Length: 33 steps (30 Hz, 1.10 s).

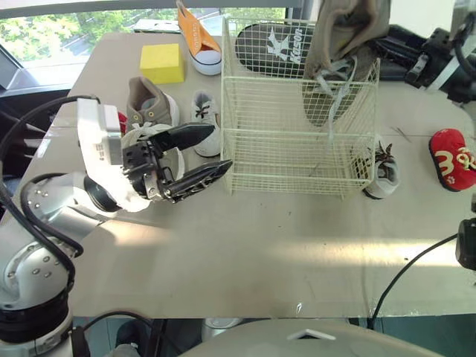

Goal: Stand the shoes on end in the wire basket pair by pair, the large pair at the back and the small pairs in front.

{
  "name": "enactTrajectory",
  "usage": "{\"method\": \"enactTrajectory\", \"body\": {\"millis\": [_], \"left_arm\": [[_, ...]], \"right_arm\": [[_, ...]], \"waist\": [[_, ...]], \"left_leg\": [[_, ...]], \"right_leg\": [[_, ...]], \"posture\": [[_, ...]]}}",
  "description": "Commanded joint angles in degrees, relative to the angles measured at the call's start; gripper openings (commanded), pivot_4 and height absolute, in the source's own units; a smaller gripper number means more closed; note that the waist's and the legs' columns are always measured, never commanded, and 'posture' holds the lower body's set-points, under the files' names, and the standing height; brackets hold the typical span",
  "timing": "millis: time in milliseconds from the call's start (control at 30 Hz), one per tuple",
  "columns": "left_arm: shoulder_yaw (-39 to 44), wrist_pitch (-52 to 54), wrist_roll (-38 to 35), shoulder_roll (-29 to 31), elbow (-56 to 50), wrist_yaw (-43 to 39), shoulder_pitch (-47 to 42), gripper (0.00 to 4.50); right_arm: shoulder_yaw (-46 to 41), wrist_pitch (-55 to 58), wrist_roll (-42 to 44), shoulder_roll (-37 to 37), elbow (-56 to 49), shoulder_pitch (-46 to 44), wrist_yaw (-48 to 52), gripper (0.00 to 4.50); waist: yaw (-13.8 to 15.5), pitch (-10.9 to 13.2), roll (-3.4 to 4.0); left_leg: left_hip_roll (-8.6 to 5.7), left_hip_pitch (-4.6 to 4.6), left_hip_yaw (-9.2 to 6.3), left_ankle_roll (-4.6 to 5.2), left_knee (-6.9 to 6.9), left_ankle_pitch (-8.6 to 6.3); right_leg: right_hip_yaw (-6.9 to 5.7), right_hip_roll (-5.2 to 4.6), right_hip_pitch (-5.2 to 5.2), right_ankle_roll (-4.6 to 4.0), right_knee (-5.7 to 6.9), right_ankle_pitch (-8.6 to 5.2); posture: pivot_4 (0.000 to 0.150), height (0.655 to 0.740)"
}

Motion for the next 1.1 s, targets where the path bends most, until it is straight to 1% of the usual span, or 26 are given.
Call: {"method": "enactTrajectory", "body": {"millis": [33, 67, 133, 167, 200, 233, 267, 300, 433, 467, 533, 567, 600, 667, 700, 767, 867, 900, 967, 1100], "left_arm": [[-1.0, -1.9, 1.6, 0.4, 0.2, -0.8, -1.2, 3.99], [-1.0, -2.0, 1.5, 0.4, 0.4, -0.6, -1.4, 3.99], [-0.8, -1.9, 1.4, 0.6, 0.6, -0.7, -1.1, 3.99], [-0.6, -1.9, 1.4, 0.7, 0.6, -0.8, -0.8, 3.99], [-0.5, -1.9, 1.5, 0.8, 0.6, -0.8, -0.6, 3.99], [-0.1, -1.8, 1.3, 0.7, 0.8, -0.6, -0.1, 3.99], [0.3, -1.6, 1.2, 0.7, 1.0, -0.3, 0.2, 3.99], [0.6, -1.6, 1.6, 0.8, 1.3, 0.1, 0.6, 3.99], [1.9, -2.1, 3.6, 0.3, 2.7, 2.6, 1.9, 3.99], [3.0, -2.4, 5.5, -0.1, 3.7, 4.9, 2.3, 3.99], [4.9, -1.9, 7.1, 0.0, 5.4, 7.9, 3.3, 3.99], [6.4, -0.5, 5.8, 0.4, 6.4, 8.7, 4.1, 3.99], [8.1, 1.3, 4.7, 1.2, 8.1, 9.5, 4.8, 3.99], [11.8, 7.5, 3.4, 4.6, 13.8, 12.7, 5.4, 3.99], [12.8, 10.0, 2.8, 6.1, 17.0, 13.6, 4.8, 3.99], [13.4, 14.3, 1.4, 9.5, 23.8, 11.7, 3.2, 3.99], [10.4, 17.7, 3.8, 13.8, 32.0, 8.8, -0.2, 3.99], [8.6, 18.9, 4.8, 14.8, 35.6, 8.6, -2.9, 3.99], [4.5, 20.7, 7.1, 16.2, 41.8, 7.5, -8.3, 3.99], [-3.4, 20.7, 13.4, 16.7, 52.3, 4.1, -18.5, 3.99]], "right_arm": [[0.6, -2.3, -1.6, 0.9, 1.5, 2.8, 4.1, 1.03], [0.2, -2.5, -1.5, 0.9, 1.0, 3.6, 4.5, 1.32], [-1.3, -3.1, -1.2, 0.6, -1.1, 5.1, 4.6, 2.41], [-2.1, -3.6, -1.2, 0.1, -2.3, 5.9, 4.7, 2.81], [-2.7, -3.8, -1.1, -0.3, -3.5, 6.7, 4.8, 3.39], [-3.7, -4.5, -1.3, -0.9, -5.3, 7.8, 4.2, 3.79], [-4.7, -5.4, -1.6, -1.4, -6.8, 8.8, 3.6, 4.31], [-5.9, -5.2, -1.4, -2.2, -8.6, 10.2, 3.1, 4.46], [-9.8, -6.3, -2.5, -5.5, -14.3, 16.0, 1.4, 4.46], [-12.1, -6.1, -2.4, -7.6, -16.9, 19.1, 2.3, 4.46], [-15.9, -3.0, 0.6, -10.5, -22.5, 24.0, 3.9, 4.46], [-18.2, 0.3, 4.3, -12.1, -26.6, 26.8, 5.2, 4.46], [-20.1, 2.6, 7.8, -13.5, -31.8, 30.6, 7.5, 4.46], [-22.1, 5.9, 13.7, -14.9, -43.0, 37.0, 9.1, 4.46], [-22.2, 7.5, 16.3, -15.4, -46.7, 38.5, 8.4, 4.46], [-20.1, 8.1, 18.9, -14.2, -51.8, 38.5, 4.9, 4.46], [-15.5, 7.8, 17.6, -13.1, -55.0, 37.7, 2.3, 4.46], [-14.2, 7.8, 18.3, -12.4, -55.8, 37.0, 1.6, 4.46], [-12.2, 7.7, 19.2, -11.2, -56.5, 35.5, 0.4, 4.46], [-9.9, 7.9, 19.7, -10.4, -58.6, 34.9, -1.2, 4.46]], "waist": [[0.0, 0.0, 0.08], [-0.1, 0.0, 0.09], [-0.1, -0.1, 0.0], [-0.1, -0.1, 0.02], [0.0, -0.1, 0.02], [0.0, -0.1, 0.02], [0.1, -0.1, 0.02], [0.2, -0.1, 0.02], [0.0, 0.0, 0.08], [0.0, 0.0, 0.14], [0.1, 0.0, 0.2], [0.0, 0.0, 0.2], [-0.1, 0.0, 0.23], [0.0, 0.0, 0.21], [-0.2, 0.0, 0.18], [-0.5, 0.0, 0.17], [-0.1, 0.1, 0.07], [0.1, 0.1, 0.03], [0.3, 0.1, 0.0], [0.5, 0.0, -0.14]], "left_leg": [[0.0, 0.01, 0.01, 0.0, 0.0, 0.0], [-0.01, 0.03, 0.02, 0.0, 0.0, 0.0], [0.04, 0.07, 0.02, -0.01, 0.0, 0.0], [0.05, 0.08, 0.01, -0.01, 0.0, 0.0], [0.05, 0.09, 0.01, -0.01, 0.0, 0.0], [0.05, 0.1, 0.0, -0.01, 0.0, 0.0], [0.05, 0.1, -0.03, -0.01, 0.01, 0.01], [0.04, 0.11, -0.05, -0.01, 0.02, 0.01], [0.01, 0.1, -0.09, -0.01, 0.04, 0.01], [0.01, 0.1, -0.09, -0.01, 0.03, 0.0], [0.01, 0.12, -0.11, -0.02, -0.02, 0.0], [0.02, 0.11, -0.15, -0.02, -0.05, 0.0], [0.05, 0.11, -0.16, -0.03, -0.05, 0.01], [0.1, 0.12, -0.16, -0.03, -0.06, 0.0], [0.14, 0.13, -0.26, -0.02, -0.09, -0.01], [0.34, 0.3, -0.25, 0.13, -0.11, -0.13], [0.34, 0.62, -0.05, 0.02, -0.1, -0.08], [0.34, 0.7, 0.07, 0.02, -0.09, -0.08], [0.32, 0.76, 0.18, -0.04, -0.09, -0.1], [0.22, 0.64, 0.23, -0.02, -0.09, -0.05]], "right_leg": [[0.0, 0.02, 0.0, 0.0, 0.0, 0.0], [0.0, 0.14, 0.0, 0.0, 0.03, 0.0], [0.01, 0.2, 0.03, 0.0, 0.03, 0.0], [0.01, 0.19, 0.03, 0.0, 0.04, 0.0], [0.01, 0.17, 0.04, 0.0, 0.05, 0.0], [0.02, 0.17, 0.04, 0.0, 0.06, 0.0], [0.0, 0.15, 0.07, 0.0, 0.06, 0.0], [-0.01, 0.11, 0.1, 0.0, 0.06, 0.0], [-0.05, -0.06, 0.12, 0.01, 0.04, -0.01], [-0.06, -0.05, 0.11, 0.01, 0.04, -0.01], [-0.07, -0.04, 0.11, 0.01, 0.04, -0.01], [-0.1, -0.04, 0.11, 0.01, 0.04, -0.01], [-0.11, -0.02, 0.1, 0.01, 0.04, -0.01], [-0.1, 0.0, 0.11, 0.02, 0.04, -0.02], [-0.17, 0.03, 0.12, 0.04, 0.05, -0.02], [-0.17, 0.21, 0.21, 0.35, 0.05, -0.05], [-0.25, 0.21, 0.35, 0.27, 0.09, -0.2], [-0.25, 0.17, 0.4, 0.27, 0.09, -0.2], [-0.3, 0.08, 0.41, 0.27, 0.09, -0.2], [-0.53, -0.2, 0.39, 0.25, 0.11, -0.18]], "posture": [[0.15, 0.74], [0.15, 0.74], [0.15, 0.74], [0.15, 0.74], [0.15, 0.74], [0.15, 0.74], [0.15, 0.74], [0.15, 0.74], [0.15, 0.74], [0.15, 0.74], [0.15, 0.74], [0.15, 0.74], [0.15, 0.74], [0.15, 0.74], [0.15, 0.74], [0.15, 0.74], [0.15, 0.74], [0.15, 0.74], [0.15, 0.74], [0.15, 0.74]]}}
